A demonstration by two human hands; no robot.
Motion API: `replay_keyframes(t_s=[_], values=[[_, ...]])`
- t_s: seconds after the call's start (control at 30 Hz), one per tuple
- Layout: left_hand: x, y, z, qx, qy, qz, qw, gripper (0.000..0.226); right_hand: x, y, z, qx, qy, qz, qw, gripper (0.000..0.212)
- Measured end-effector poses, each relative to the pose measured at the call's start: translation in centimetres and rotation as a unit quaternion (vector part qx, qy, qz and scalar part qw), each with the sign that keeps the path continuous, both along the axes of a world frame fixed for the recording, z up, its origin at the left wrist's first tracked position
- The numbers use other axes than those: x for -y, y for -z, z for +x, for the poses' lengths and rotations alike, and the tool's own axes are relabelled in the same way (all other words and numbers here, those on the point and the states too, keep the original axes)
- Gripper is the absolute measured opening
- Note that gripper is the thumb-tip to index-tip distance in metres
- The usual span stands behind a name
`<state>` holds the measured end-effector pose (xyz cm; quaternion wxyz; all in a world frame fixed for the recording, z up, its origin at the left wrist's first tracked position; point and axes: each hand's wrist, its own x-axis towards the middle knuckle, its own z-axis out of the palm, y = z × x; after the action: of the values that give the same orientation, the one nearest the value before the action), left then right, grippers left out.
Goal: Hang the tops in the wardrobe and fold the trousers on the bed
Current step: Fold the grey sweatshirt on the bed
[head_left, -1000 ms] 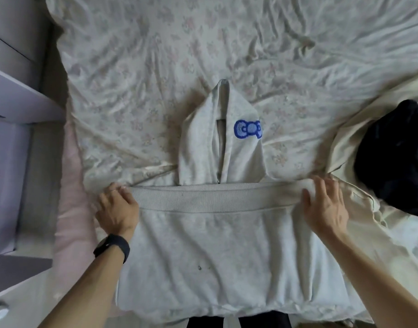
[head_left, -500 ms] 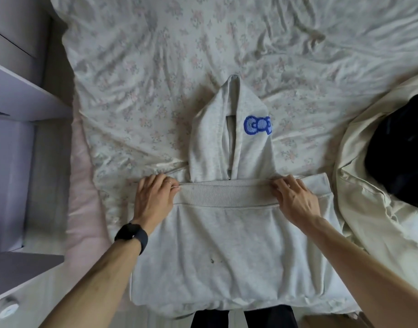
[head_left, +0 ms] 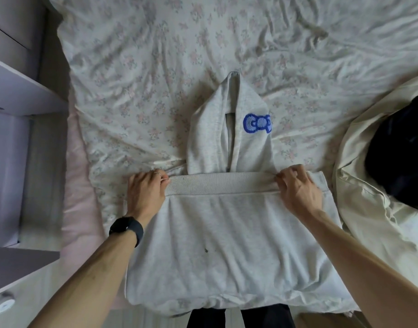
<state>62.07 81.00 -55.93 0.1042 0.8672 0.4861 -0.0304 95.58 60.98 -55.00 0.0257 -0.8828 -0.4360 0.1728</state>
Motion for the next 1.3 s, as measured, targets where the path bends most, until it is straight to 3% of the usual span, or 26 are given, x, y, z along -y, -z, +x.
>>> replay_keyframes(t_s=[0.1, 0.23, 0.3, 0.37, 0.43, 0.47, 0.6, 0.7, 0.83, 0.93, 1.07, 1.3], values=[[0.6, 0.0, 1.1, 0.006, -0.002, -0.003, 1.0, 0.014, 0.0, 1.2, -0.6, -0.029, 0.025, -0.028, 0.999, 0.029], [5.4, -1.4, 2.8, 0.052, 0.086, 0.027, 0.995, 0.055, 1.5, 0.7, -3.9, 0.039, 0.031, 0.102, 0.993, 0.046], [9.5, -1.4, 3.6, 0.081, 0.159, -0.007, 0.984, 0.065, 2.3, 0.2, -7.3, 0.007, -0.011, 0.126, 0.992, 0.06], [13.5, -0.1, 3.6, 0.048, 0.222, -0.052, 0.972, 0.073, 3.8, 0.4, -11.1, -0.045, -0.126, 0.1, 0.986, 0.067], [15.1, 1.6, 1.4, -0.008, 0.192, -0.058, 0.98, 0.073, 5.8, 1.4, -12.0, -0.039, -0.197, 0.041, 0.979, 0.064], [14.9, 2.3, -0.2, -0.042, 0.158, -0.055, 0.985, 0.073, 6.9, 2.1, -10.7, -0.023, -0.179, 0.003, 0.984, 0.061], [12.2, 2.9, -7.0, -0.101, 0.124, -0.036, 0.986, 0.067, 10.5, 3.3, -4.3, 0.018, 0.017, -0.158, 0.987, 0.062], [12.5, 1.7, -5.6, -0.095, 0.073, -0.033, 0.992, 0.062, 10.1, 1.7, -5.8, -0.01, 0.032, -0.139, 0.99, 0.063], [14.4, 0.6, -1.4, -0.066, 0.078, -0.056, 0.993, 0.06, 9.0, 0.0, -9.6, -0.056, -0.14, -0.101, 0.983, 0.062], [12.8, 1.1, -1.9, -0.094, 0.037, -0.074, 0.992, 0.057, 8.8, 0.8, -7.1, -0.071, -0.104, -0.165, 0.978, 0.065], [10.7, 0.3, -1.6, -0.115, 0.09, -0.079, 0.986, 0.051, 8.2, 0.5, -4.3, -0.085, -0.086, -0.212, 0.97, 0.066], [3.4, -2.7, 6.6, -0.001, -0.018, -0.017, 1.0, 0.037, -1.4, -4.0, -2.2, -0.105, -0.033, -0.087, 0.99, 0.034]])
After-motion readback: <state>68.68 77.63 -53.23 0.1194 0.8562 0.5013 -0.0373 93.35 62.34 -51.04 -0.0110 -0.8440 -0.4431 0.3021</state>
